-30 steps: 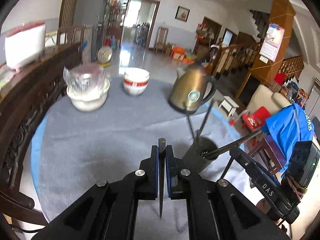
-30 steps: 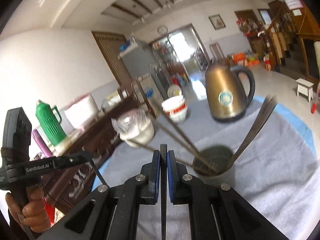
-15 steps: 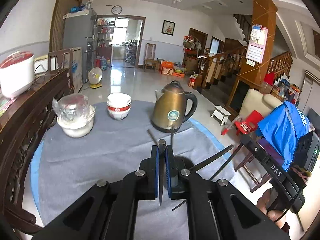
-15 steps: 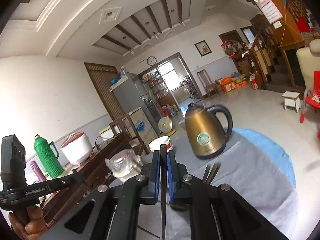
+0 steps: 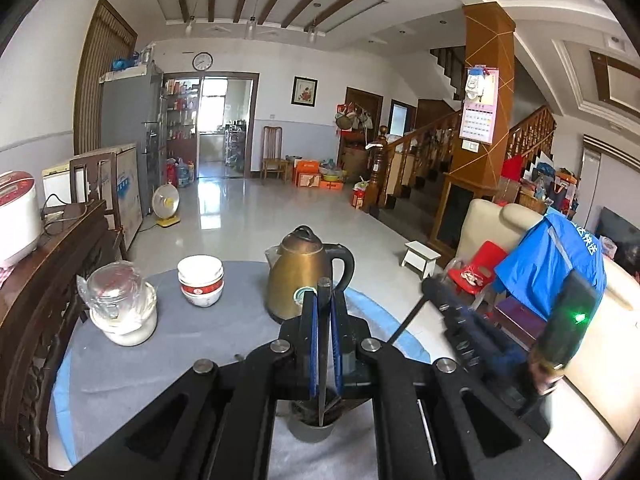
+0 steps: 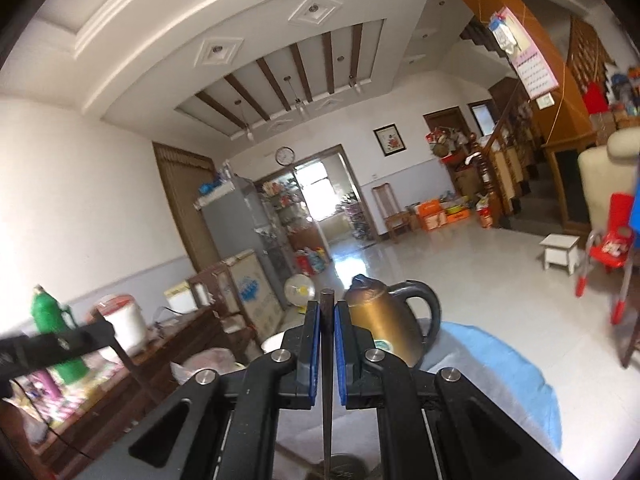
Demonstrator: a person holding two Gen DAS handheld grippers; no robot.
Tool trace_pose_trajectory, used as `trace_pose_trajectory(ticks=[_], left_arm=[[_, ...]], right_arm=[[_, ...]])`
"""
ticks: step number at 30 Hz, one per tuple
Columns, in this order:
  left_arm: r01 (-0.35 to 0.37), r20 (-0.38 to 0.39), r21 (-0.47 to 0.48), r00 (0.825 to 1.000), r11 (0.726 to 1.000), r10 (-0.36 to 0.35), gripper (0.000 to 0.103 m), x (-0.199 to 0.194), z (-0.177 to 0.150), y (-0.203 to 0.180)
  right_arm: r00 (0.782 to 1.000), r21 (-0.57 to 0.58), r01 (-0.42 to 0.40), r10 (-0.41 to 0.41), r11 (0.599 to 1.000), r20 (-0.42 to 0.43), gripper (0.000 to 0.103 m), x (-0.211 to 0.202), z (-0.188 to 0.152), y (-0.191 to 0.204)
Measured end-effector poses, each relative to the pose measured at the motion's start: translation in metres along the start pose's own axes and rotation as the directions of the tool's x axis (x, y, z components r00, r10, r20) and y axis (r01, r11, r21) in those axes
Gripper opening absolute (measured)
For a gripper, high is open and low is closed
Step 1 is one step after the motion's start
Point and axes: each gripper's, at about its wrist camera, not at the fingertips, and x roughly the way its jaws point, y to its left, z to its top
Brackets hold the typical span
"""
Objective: Organize utensils
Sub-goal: 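Open the right tool to drop its chopstick into the cup while the left tool releases its own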
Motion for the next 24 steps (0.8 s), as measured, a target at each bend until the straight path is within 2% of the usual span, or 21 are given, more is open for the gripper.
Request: trace_pose_trajectory(ticks=[7,13,18,21,24], left_arm=[[-0.042,-0.057,-0.021,0.998,0.999,0.04,0.007,0.046,-0.023,-0.001],[-0.045,-0.12,-0.038,0.992,0.998,0.04,0.007,0.073,-0.042,0.001],[-0.062,-0.124,-0.044,0.991,0.997,0.056,0.007,0.073,-0.041,0.006],[-0.047,-0.129,-0.05,0.991,0.998,0.04,0.007,0.069,-0.038,0.008],[-0.044,-0.138,-0.05,0.99,0.998,0.037,0.007,0.063,-0.035,0.009]], right_arm=[[0.994,-0.017,0.054,-0.055,0.998,-0.098,0.008,0.043,-0.024,-0.008],[0.978,0.022,0.043,-0.038,0.999,-0.203,0.008,0.073,-0.035,-0.022],[0.953,0.027,0.052,-0.041,0.998,-0.302,0.008,0.097,-0.041,-0.026],[0.932,0.018,0.06,-0.049,0.998,-0.359,0.009,0.107,-0.05,-0.025],[0.923,0.097,0.041,0.0,0.994,-0.386,0.011,0.108,-0.053,-0.034]])
